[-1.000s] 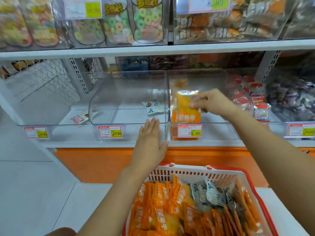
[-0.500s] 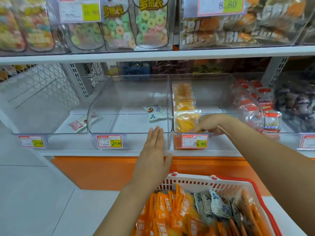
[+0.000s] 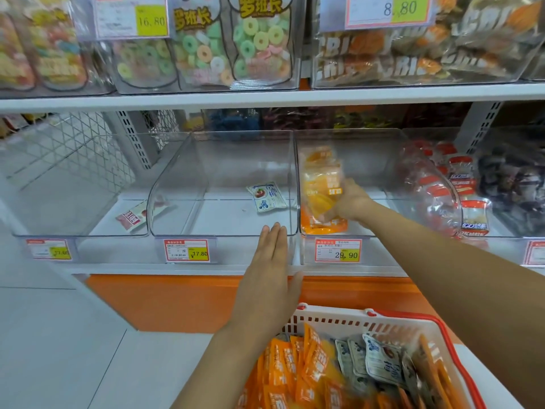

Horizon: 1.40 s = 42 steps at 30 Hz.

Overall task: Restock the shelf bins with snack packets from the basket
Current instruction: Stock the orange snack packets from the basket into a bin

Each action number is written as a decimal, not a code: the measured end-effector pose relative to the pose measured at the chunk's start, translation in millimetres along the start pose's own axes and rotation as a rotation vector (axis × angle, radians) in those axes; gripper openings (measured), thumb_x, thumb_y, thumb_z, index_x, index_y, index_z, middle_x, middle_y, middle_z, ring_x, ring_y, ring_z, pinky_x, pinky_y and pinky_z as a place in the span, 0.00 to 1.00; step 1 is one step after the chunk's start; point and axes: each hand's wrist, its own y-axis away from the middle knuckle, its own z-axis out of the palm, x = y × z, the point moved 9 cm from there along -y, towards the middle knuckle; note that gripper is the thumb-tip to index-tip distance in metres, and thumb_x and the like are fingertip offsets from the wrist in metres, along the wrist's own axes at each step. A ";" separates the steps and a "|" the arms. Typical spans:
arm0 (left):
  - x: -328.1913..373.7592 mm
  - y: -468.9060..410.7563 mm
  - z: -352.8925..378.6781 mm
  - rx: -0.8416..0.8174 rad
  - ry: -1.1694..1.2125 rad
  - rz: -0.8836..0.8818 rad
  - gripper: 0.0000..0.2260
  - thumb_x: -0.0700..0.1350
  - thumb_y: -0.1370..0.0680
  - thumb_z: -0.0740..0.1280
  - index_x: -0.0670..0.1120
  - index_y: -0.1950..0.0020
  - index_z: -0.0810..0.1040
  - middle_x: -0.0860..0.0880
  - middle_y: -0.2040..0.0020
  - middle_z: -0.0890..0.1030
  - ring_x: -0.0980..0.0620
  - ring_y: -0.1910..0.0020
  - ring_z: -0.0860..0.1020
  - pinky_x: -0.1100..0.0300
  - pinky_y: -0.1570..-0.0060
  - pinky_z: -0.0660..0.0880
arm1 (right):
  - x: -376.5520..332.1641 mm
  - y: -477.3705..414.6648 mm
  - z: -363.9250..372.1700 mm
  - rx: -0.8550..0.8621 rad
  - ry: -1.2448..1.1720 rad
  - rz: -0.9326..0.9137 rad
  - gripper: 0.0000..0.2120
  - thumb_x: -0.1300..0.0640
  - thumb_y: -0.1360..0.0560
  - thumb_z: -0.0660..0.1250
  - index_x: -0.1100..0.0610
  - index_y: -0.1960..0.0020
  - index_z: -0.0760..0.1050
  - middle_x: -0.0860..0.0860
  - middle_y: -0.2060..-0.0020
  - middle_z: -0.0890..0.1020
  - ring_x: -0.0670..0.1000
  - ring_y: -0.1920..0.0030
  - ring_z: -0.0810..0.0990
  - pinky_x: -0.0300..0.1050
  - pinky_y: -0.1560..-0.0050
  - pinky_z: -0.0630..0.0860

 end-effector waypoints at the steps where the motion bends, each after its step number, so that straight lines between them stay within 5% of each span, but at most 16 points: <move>1: -0.3 0.5 -0.5 -0.001 0.005 0.007 0.32 0.53 0.18 0.55 0.50 0.22 0.39 0.60 0.28 0.34 0.66 0.33 0.29 0.71 0.37 0.34 | 1.8 -2.6 4.8 -0.047 -0.007 0.008 0.50 0.56 0.46 0.84 0.57 0.30 0.62 0.53 0.36 0.72 0.58 0.36 0.72 0.54 0.38 0.73; 4: -0.2 3.3 -3.9 -0.001 0.009 0.043 0.31 0.53 0.18 0.56 0.51 0.23 0.39 0.62 0.30 0.34 0.68 0.34 0.28 0.75 0.39 0.32 | 19.6 -17.5 22.8 -0.253 -0.126 0.033 0.69 0.45 0.66 0.85 0.50 0.28 0.61 0.52 0.35 0.74 0.57 0.39 0.76 0.57 0.39 0.75; 6: -0.8 4.9 -4.3 -0.007 0.012 0.057 0.31 0.52 0.18 0.56 0.52 0.23 0.39 0.62 0.29 0.34 0.68 0.34 0.28 0.76 0.40 0.31 | 28.1 -22.9 27.2 -0.318 -0.185 0.059 0.71 0.49 0.68 0.85 0.50 0.28 0.59 0.52 0.36 0.75 0.58 0.40 0.77 0.58 0.40 0.76; 12: -4.4 5.8 -3.6 -0.011 0.025 0.060 0.32 0.51 0.18 0.57 0.54 0.24 0.37 0.63 0.29 0.33 0.70 0.35 0.27 0.75 0.40 0.32 | 7.7 3.1 27.2 -0.365 -0.224 0.042 0.44 0.70 0.38 0.77 0.53 0.30 0.60 0.54 0.38 0.75 0.57 0.41 0.77 0.56 0.39 0.75; 17: -5.6 4.8 -1.8 -0.034 0.002 0.047 0.32 0.51 0.18 0.57 0.55 0.24 0.36 0.63 0.28 0.34 0.68 0.33 0.28 0.71 0.36 0.32 | 14.6 1.0 11.7 -0.251 0.036 0.001 0.52 0.68 0.36 0.77 0.51 0.23 0.49 0.52 0.31 0.68 0.58 0.32 0.68 0.51 0.36 0.68; 21: 9.6 -0.5 -12.5 0.044 0.017 0.129 0.24 0.52 0.18 0.55 0.52 0.22 0.53 0.59 0.24 0.52 0.74 0.35 0.31 0.71 0.35 0.27 | 15.0 -0.2 -4.6 -0.183 0.118 -0.046 0.55 0.64 0.37 0.79 0.51 0.22 0.46 0.53 0.26 0.62 0.57 0.27 0.61 0.51 0.30 0.61; 25: 45.8 -17.5 -26.3 0.105 0.128 0.299 0.18 0.50 0.17 0.55 0.51 0.27 0.66 0.56 0.27 0.65 0.68 0.28 0.52 0.74 0.31 0.45 | 9.6 -6.3 -23.3 -0.186 0.188 -0.075 0.59 0.61 0.37 0.80 0.51 0.22 0.42 0.54 0.25 0.61 0.58 0.28 0.63 0.52 0.30 0.64; 29: 74.0 -53.5 -32.7 0.072 0.123 0.318 0.14 0.46 0.17 0.55 0.46 0.41 0.79 0.48 0.46 0.81 0.52 0.48 0.77 0.60 0.47 0.73 | -15.7 -28.9 -67.1 -0.063 0.265 -0.145 0.31 0.65 0.24 0.64 0.57 0.23 0.57 0.55 0.27 0.66 0.55 0.35 0.71 0.43 0.43 0.73; 31: 75.7 -81.8 -22.7 -0.003 0.120 0.200 0.13 0.44 0.19 0.56 0.43 0.47 0.81 0.45 0.55 0.82 0.47 0.57 0.79 0.57 0.57 0.75 | -36.3 -38.6 -87.8 0.088 0.416 -0.190 0.22 0.61 0.18 0.56 0.60 0.25 0.60 0.59 0.28 0.66 0.58 0.32 0.69 0.45 0.35 0.66; 35: 70.2 -117.5 30.3 -0.408 -0.057 -0.051 0.07 0.38 0.22 0.59 0.40 0.60 0.72 0.46 0.63 0.72 0.48 0.64 0.73 0.60 0.71 0.67 | -76.9 -39.6 -65.8 0.017 0.425 -0.378 0.23 0.61 0.18 0.56 0.59 0.24 0.57 0.57 0.28 0.66 0.60 0.31 0.68 0.48 0.33 0.65; 38: 70.0 -111.7 63.3 -0.703 -0.215 -0.061 0.07 0.36 0.21 0.55 0.40 0.57 0.69 0.46 0.65 0.67 0.50 0.68 0.66 0.60 0.72 0.62 | -84.8 -45.1 -41.0 -0.051 0.479 -0.405 0.21 0.59 0.19 0.57 0.54 0.26 0.63 0.56 0.30 0.69 0.57 0.35 0.72 0.44 0.38 0.68; 42: 64.5 -112.7 79.5 -0.804 -0.253 -0.045 0.13 0.37 0.19 0.53 0.41 0.63 0.66 0.47 0.66 0.65 0.52 0.70 0.63 0.60 0.71 0.61 | -77.3 -47.2 -29.9 -0.009 0.518 -0.419 0.19 0.60 0.19 0.56 0.55 0.29 0.69 0.55 0.30 0.69 0.55 0.32 0.69 0.40 0.37 0.65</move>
